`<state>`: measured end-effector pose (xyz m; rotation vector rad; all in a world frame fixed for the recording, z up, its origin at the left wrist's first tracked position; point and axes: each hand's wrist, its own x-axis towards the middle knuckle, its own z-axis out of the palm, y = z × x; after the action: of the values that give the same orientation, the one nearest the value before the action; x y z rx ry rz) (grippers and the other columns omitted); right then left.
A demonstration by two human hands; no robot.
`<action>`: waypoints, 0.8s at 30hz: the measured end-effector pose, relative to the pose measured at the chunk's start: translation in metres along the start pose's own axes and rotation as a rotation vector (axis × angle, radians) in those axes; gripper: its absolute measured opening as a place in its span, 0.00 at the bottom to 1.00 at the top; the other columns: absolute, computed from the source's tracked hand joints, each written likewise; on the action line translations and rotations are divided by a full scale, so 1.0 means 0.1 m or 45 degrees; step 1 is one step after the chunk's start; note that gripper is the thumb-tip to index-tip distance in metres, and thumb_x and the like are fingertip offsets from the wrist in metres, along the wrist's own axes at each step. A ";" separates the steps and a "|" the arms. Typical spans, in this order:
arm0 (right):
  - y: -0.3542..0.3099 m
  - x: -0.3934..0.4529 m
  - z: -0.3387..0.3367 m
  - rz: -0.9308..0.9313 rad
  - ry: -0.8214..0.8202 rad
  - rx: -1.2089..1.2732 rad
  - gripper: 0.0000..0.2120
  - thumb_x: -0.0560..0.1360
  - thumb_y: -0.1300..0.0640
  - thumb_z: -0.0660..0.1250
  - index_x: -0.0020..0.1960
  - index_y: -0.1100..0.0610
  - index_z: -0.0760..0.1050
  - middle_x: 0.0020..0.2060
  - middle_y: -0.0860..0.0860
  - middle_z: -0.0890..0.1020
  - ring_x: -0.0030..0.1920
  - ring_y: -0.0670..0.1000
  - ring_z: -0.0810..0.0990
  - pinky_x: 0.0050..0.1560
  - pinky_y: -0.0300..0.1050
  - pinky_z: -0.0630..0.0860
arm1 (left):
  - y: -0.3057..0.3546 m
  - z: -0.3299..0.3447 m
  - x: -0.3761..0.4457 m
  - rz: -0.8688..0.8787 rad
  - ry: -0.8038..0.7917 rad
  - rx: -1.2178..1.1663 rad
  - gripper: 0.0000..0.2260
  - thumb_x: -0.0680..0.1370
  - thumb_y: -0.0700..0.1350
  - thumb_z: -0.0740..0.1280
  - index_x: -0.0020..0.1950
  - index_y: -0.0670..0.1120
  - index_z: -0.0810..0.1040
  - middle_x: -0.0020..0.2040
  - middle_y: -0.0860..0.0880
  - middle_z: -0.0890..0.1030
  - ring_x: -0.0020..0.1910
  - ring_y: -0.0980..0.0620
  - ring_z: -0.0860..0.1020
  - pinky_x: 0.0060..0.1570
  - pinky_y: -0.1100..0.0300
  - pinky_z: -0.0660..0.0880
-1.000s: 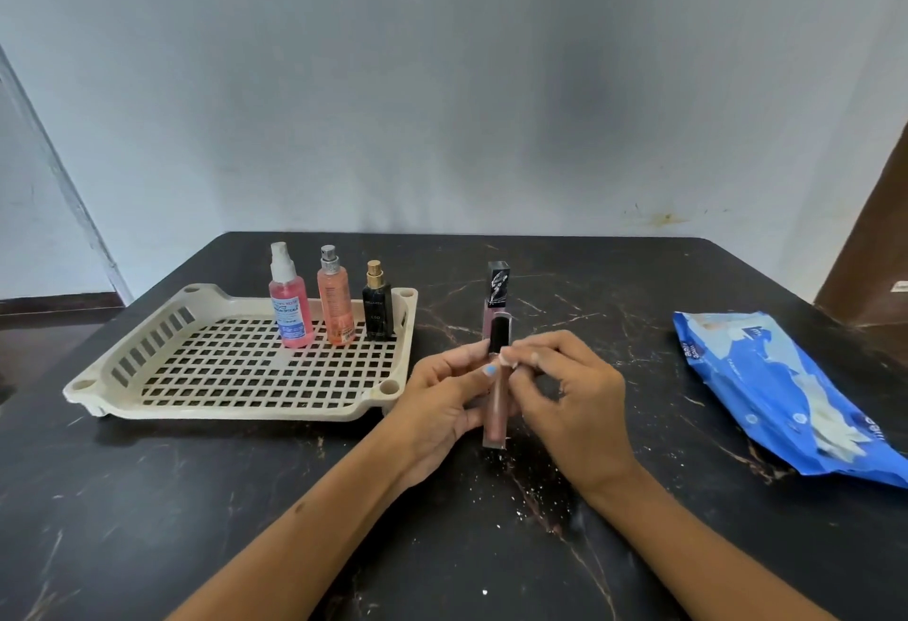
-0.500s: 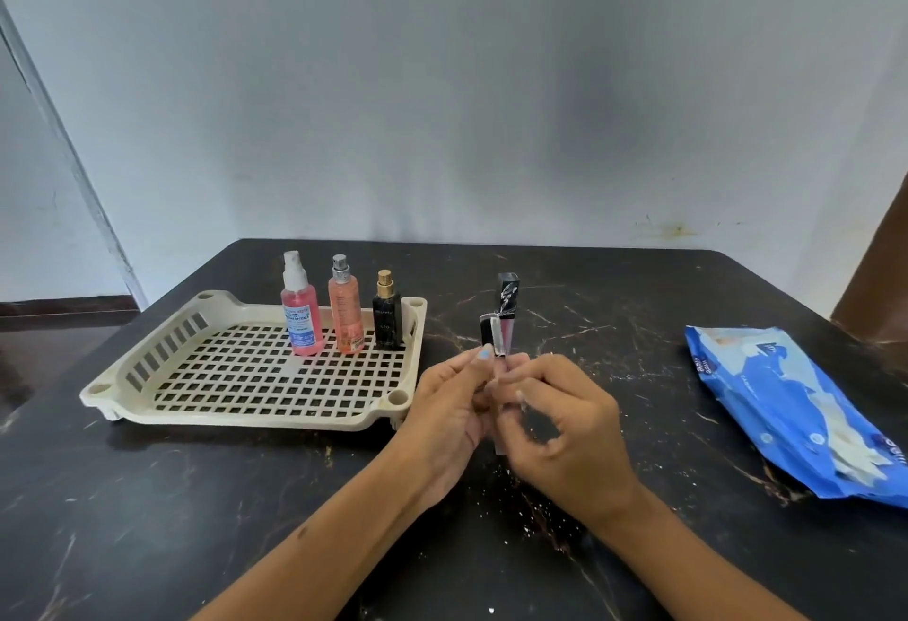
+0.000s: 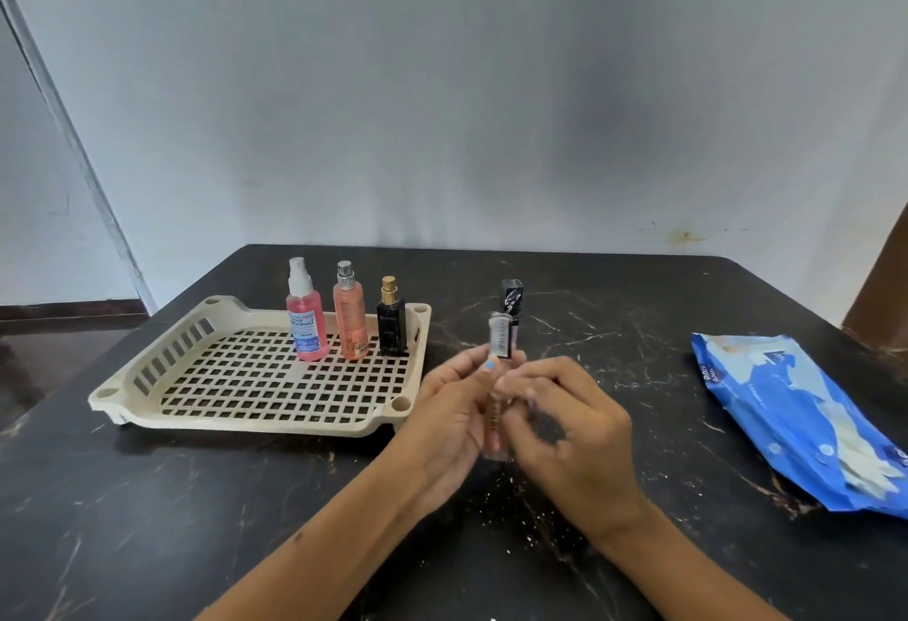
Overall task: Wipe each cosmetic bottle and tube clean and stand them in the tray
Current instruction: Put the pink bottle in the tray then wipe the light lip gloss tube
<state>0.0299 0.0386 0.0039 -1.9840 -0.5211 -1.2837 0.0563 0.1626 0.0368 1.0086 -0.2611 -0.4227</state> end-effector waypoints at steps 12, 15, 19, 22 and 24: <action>0.10 0.06 -0.09 0.386 0.144 0.075 0.15 0.72 0.71 0.71 0.52 0.53 0.82 0.46 0.46 0.82 0.47 0.41 0.81 0.47 0.29 0.76 | -0.03 -0.04 0.00 -0.183 -0.172 0.083 0.14 0.80 0.38 0.57 0.62 0.35 0.75 0.57 0.37 0.80 0.54 0.44 0.81 0.52 0.52 0.79; 0.03 0.02 -0.03 0.301 0.066 0.064 0.11 0.70 0.70 0.72 0.47 0.56 0.84 0.42 0.46 0.82 0.41 0.42 0.81 0.42 0.29 0.76 | -0.02 -0.05 0.02 -0.135 -0.131 0.106 0.12 0.81 0.38 0.56 0.54 0.37 0.78 0.44 0.42 0.84 0.39 0.52 0.82 0.38 0.59 0.80; -0.04 -0.03 0.03 0.142 -0.013 0.102 0.08 0.69 0.62 0.67 0.42 0.60 0.84 0.39 0.48 0.82 0.43 0.40 0.80 0.46 0.30 0.76 | 0.02 -0.08 0.06 -0.140 -0.071 0.178 0.15 0.82 0.42 0.53 0.59 0.36 0.75 0.49 0.45 0.84 0.36 0.53 0.81 0.32 0.60 0.75; -0.02 -0.01 0.01 0.229 0.037 0.100 0.06 0.70 0.62 0.68 0.43 0.57 0.84 0.39 0.47 0.81 0.39 0.41 0.80 0.41 0.29 0.75 | 0.04 -0.06 0.02 -0.151 -0.167 0.160 0.11 0.79 0.40 0.59 0.56 0.37 0.75 0.39 0.47 0.83 0.30 0.56 0.79 0.29 0.62 0.75; 0.00 0.02 -0.03 0.312 0.088 0.086 0.08 0.69 0.65 0.70 0.44 0.54 0.83 0.39 0.45 0.81 0.39 0.41 0.80 0.41 0.27 0.74 | 0.06 -0.04 -0.01 -0.170 -0.268 0.112 0.10 0.76 0.36 0.61 0.57 0.36 0.75 0.45 0.43 0.83 0.36 0.53 0.82 0.35 0.60 0.79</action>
<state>0.0289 0.0360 0.0069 -1.8754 -0.2743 -1.1618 0.0583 0.1688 0.0397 1.0725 -0.4052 -0.6447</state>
